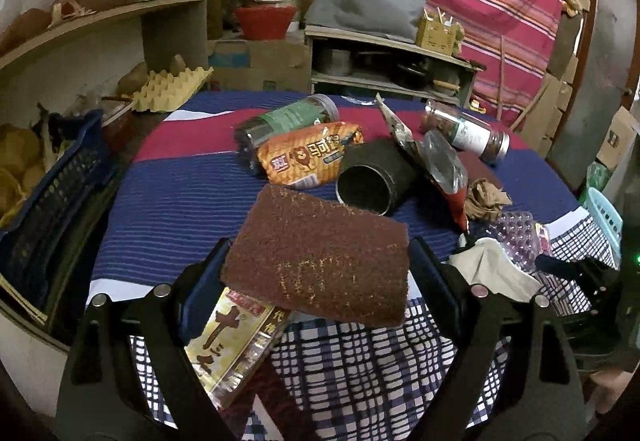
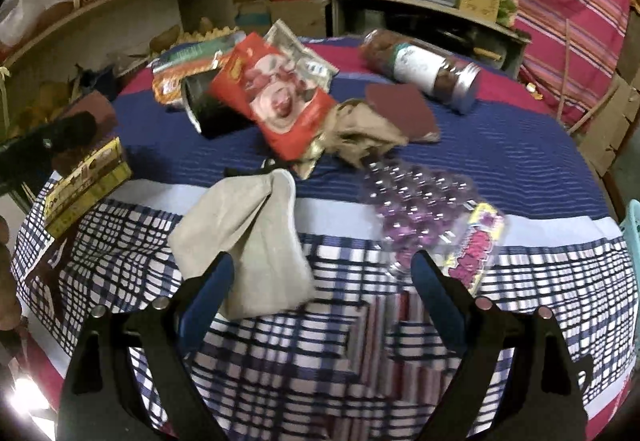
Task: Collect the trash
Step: 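Grasp the brown scouring pad with left tool while right tool grasps beige cloth, then carry the scouring pad and beige cloth toward the light-blue basket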
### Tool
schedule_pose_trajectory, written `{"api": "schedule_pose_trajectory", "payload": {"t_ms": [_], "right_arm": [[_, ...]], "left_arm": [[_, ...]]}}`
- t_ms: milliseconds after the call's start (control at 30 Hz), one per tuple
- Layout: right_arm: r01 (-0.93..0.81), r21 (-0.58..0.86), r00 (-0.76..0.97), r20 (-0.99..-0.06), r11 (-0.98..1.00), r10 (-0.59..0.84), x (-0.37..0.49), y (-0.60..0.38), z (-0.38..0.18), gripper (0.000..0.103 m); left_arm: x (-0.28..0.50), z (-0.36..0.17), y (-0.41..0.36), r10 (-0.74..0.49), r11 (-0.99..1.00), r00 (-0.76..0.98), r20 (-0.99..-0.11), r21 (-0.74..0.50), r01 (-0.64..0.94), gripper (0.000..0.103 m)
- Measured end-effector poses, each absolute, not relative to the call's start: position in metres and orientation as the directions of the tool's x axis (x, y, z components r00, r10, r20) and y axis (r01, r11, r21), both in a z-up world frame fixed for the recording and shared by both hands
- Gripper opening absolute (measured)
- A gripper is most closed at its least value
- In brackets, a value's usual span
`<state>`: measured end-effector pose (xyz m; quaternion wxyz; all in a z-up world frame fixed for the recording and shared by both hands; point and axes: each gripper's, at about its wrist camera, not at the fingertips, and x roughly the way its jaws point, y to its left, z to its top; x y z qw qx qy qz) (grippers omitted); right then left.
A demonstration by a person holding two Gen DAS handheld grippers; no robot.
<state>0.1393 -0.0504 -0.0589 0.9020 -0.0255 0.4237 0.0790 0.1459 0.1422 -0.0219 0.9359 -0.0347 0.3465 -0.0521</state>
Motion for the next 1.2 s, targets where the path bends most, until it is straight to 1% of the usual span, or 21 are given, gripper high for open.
{"api": "schedule_pose_trajectory", "payload": {"t_ms": [33,67,100,133,233,267,333,367,400,533,733,1200], "right_arm": [[-0.168,0.023,0.627,-0.769,0.986,0.125,0.139,-0.05,-0.059,0.087],[-0.179,0.035,0.624,-0.769,0.983,0.141,0.14,-0.049,-0.058,0.079],[-0.198,0.057,0.613,-0.772,0.979,0.169,0.14,-0.049,-0.059,0.057],[-0.217,0.095,0.585,-0.784,0.972,0.207,0.142,-0.049,-0.062,0.047],[-0.241,0.133,0.576,-0.777,0.961,0.252,0.14,-0.048,-0.062,0.029],[-0.252,0.141,0.575,-0.774,0.957,0.265,0.139,-0.048,-0.061,0.022],[-0.266,0.141,0.586,-0.762,0.954,0.276,0.135,-0.048,-0.058,0.01],[-0.266,0.14,0.596,-0.753,0.954,0.277,0.131,-0.05,-0.056,0.008],[-0.26,0.146,0.611,-0.741,0.954,0.28,0.128,-0.056,-0.051,0.006],[-0.237,0.188,0.637,-0.71,0.953,0.299,0.123,-0.085,-0.037,0.005],[-0.166,0.203,0.696,-0.669,0.965,0.26,0.115,-0.15,-0.013,0.005],[0.092,0.221,0.782,-0.62,0.971,0.067,0.078,-0.314,0.005,0.005]], "left_arm": [[0.145,-0.022,0.143,-0.117,0.993,0.755,-0.645,-0.099,0.069,0.085],[0.145,-0.023,0.143,-0.111,0.993,0.755,-0.646,-0.097,0.063,0.085],[0.144,-0.023,0.144,-0.111,0.993,0.754,-0.648,-0.098,0.062,0.085],[0.144,-0.024,0.143,-0.112,0.993,0.751,-0.65,-0.101,0.06,0.085],[0.144,-0.023,0.141,-0.111,0.993,0.748,-0.654,-0.103,0.057,0.085],[0.143,-0.022,0.14,-0.111,0.993,0.748,-0.654,-0.103,0.058,0.085],[0.142,-0.019,0.136,-0.112,0.993,0.75,-0.652,-0.1,0.06,0.085],[0.141,-0.017,0.133,-0.111,0.993,0.752,-0.65,-0.097,0.063,0.085],[0.141,-0.016,0.131,-0.11,0.993,0.753,-0.649,-0.094,0.065,0.085],[0.139,-0.009,0.115,-0.109,0.994,0.761,-0.64,-0.078,0.077,0.085],[0.14,-0.003,0.078,-0.149,0.989,0.764,-0.628,-0.082,0.125,0.085],[0.145,0.001,-0.068,-0.287,0.948,0.733,-0.617,-0.073,0.31,0.085]]}}
